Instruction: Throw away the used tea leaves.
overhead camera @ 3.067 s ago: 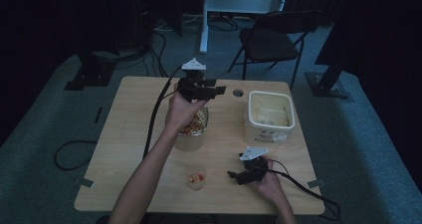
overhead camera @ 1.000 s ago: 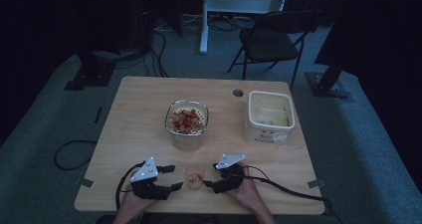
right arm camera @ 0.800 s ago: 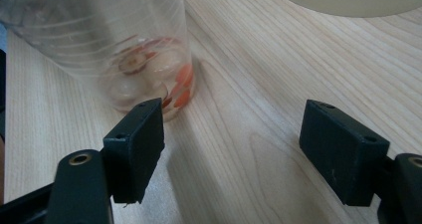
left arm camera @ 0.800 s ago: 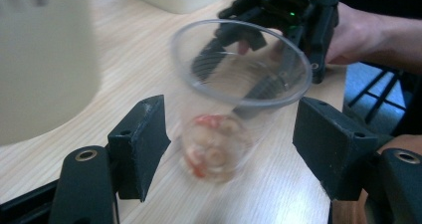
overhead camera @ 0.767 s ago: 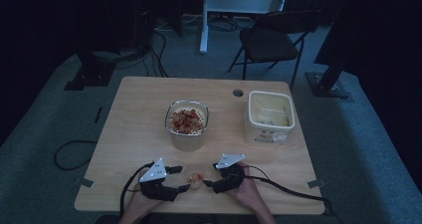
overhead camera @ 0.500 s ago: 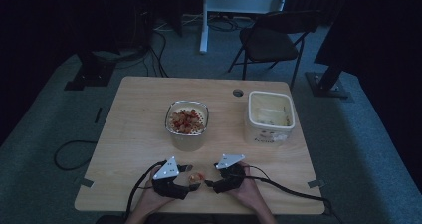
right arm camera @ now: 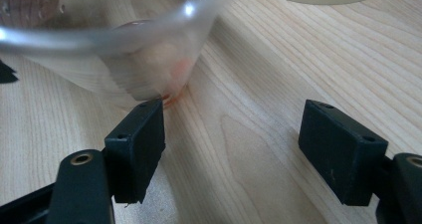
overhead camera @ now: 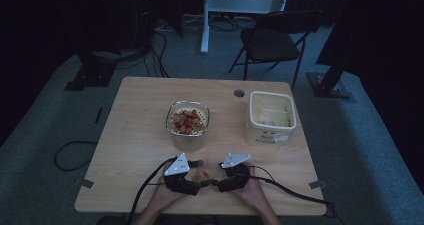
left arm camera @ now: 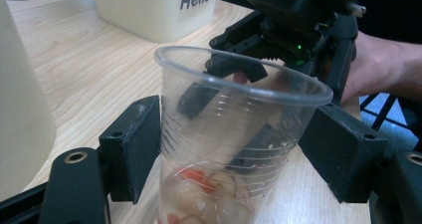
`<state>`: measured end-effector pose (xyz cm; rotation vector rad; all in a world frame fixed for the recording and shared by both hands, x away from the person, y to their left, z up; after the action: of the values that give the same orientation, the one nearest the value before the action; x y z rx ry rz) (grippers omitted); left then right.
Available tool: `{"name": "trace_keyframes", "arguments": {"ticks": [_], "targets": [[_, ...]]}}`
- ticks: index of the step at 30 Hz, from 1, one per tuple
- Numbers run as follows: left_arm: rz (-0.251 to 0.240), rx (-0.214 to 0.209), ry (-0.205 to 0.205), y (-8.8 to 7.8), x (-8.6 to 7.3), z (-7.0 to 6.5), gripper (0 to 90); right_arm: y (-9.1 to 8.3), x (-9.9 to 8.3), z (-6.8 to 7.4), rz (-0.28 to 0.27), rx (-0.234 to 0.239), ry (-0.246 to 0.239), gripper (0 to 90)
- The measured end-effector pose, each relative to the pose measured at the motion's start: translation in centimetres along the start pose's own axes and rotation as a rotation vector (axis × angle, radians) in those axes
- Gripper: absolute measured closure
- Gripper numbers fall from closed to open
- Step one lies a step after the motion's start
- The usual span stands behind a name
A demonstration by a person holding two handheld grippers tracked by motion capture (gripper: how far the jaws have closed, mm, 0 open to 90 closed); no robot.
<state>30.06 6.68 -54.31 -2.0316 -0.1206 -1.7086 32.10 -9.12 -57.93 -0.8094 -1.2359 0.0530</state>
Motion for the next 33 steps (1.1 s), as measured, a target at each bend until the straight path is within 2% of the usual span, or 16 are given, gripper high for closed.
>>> {"name": "trace_keyframes", "arguments": {"ticks": [6, 10, 14, 18, 21, 31, 33], "targets": [[-0.018, 0.021, 0.008, 0.25, 0.13, -0.05, 27.3, 0.03, -0.01, -0.04, 0.002, 0.001, 0.003, 26.0], [-0.044, 0.035, 0.013, -0.22, 0.46, 0.16, 28.0, 0.01, 0.0, -0.13, 0.003, -0.004, 0.005, 25.9], [-0.017, 0.022, -0.008, -0.3, 0.22, 0.44, 26.6, 0.02, 0.0, -0.16, 0.004, -0.005, 0.006, 26.0], [0.013, 0.01, -0.009, -0.01, -0.07, 0.38, 24.4, 0.03, 0.09, -0.21, -0.005, -0.006, 0.007, 27.2], [0.04, 0.019, 0.001, 0.31, -0.36, 0.35, 22.2, 0.04, 0.17, -0.23, -0.011, -0.005, 0.01, 27.2], [0.03, 0.056, 0.024, -0.1, -0.19, 0.5, 27.1, 0.06, 0.07, -0.27, -0.001, -0.008, 0.005, 27.1], [0.016, 0.059, 0.011, -0.45, 0.01, 0.66, 27.9, 0.07, 0.03, -0.27, 0.002, -0.011, 0.003, 27.0]]}}
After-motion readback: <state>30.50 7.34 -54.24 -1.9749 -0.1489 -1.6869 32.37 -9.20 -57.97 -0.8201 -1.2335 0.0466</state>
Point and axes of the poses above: each handheld gripper's, and its own axes: y roughly forward along the jaws, x roughly out of its top, z roughly to its left, the point moved 5 cm from there along y, roughly forward along the jaws, and after that the axes turned 7 degrees about -z, right-handed, at the moved point
